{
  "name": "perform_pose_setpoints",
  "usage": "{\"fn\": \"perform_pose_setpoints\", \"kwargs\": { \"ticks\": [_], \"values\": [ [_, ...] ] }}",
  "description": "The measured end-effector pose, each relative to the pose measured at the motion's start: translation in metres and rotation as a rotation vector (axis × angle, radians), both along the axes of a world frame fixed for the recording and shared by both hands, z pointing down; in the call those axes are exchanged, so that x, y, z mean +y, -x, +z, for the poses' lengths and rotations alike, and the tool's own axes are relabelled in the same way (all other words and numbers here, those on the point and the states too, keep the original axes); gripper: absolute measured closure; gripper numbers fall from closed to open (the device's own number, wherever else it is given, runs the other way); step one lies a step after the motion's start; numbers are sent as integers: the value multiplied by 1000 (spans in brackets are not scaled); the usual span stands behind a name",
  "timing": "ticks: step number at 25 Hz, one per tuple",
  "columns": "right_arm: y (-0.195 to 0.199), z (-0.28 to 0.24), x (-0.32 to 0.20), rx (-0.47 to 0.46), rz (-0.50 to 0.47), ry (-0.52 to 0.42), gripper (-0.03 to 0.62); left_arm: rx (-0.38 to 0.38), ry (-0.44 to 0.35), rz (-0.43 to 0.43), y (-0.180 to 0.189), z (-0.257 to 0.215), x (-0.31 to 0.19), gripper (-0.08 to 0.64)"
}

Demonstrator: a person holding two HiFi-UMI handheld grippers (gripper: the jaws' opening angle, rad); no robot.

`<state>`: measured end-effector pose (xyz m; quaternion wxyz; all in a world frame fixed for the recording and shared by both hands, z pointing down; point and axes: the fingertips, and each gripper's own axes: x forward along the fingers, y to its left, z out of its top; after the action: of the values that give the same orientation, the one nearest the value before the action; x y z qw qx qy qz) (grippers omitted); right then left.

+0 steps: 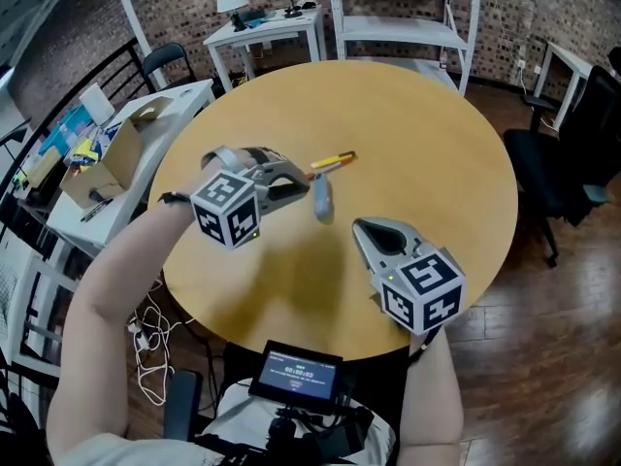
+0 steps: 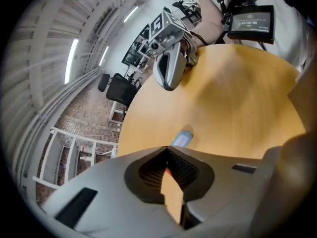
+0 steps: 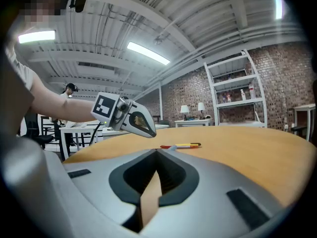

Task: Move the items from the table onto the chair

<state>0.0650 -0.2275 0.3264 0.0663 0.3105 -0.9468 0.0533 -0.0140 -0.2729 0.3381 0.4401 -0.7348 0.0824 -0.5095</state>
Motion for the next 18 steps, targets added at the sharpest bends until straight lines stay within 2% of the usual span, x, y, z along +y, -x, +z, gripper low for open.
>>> {"fn": "perform_pose_setpoints", "kwargs": {
  "ticks": [4,9,11,15,18],
  "values": [
    [2,1,0,-2,-5,0,586,-100,70,14,2,10,-10,535],
    [-2,2,6,-2,-40,1,586,-262,168,57,11,31,-21,425],
    [-5,2,7,-2,-38,-1,586,-332,183,89,10,34,-21,387],
    [-12,2,8,-3,-31,-3,586,-463,198,157,1,43,-23,351],
    [-16,1,8,-4,-26,-5,586,-579,226,178,1,52,-28,336]
  ]
}}
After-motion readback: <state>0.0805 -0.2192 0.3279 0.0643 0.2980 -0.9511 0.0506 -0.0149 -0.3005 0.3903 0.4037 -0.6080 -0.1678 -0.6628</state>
